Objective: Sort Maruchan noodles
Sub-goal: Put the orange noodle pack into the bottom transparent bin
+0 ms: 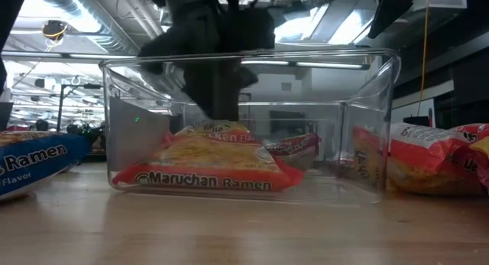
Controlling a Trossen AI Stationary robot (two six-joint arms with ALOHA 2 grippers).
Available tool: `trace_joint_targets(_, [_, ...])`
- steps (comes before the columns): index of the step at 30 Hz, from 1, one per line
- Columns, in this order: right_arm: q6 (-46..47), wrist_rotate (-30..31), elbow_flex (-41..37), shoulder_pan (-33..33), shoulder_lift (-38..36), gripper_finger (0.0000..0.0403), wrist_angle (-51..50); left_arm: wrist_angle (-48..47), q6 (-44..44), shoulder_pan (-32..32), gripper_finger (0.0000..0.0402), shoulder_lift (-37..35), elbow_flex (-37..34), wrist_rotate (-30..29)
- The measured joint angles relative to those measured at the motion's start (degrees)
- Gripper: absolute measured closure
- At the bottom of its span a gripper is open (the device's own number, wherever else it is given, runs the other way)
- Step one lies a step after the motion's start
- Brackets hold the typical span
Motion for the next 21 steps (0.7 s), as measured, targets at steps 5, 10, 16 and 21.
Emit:
trace_joint_targets(5, [0.0, 0.0, 0.0, 0.0, 0.0, 0.0191, 0.0, 1.2, -2.8, -0.2, 0.0398, -4.3, 0.0, -0.1])
trace_joint_targets(10, [0.0, 0.4, 0.0, 0.0, 0.0, 0.0191, 0.0, -0.1, -4.4, -0.8, 0.04, -7.8, 0.0, 2.2])
trace_joint_targets(16, [0.1, 0.5, 0.0, 0.0, 0.0, 0.0191, 0.1, 0.4, -4.2, -1.9, 0.0401, -6.2, 0.1, 2.2])
trace_joint_targets(21, [0.2, 0.5, 0.0, 0.0, 0.0, 0.0191, 0.1, -0.5, -4.0, -1.6, 0.0401, -2.6, 0.0, 0.7])
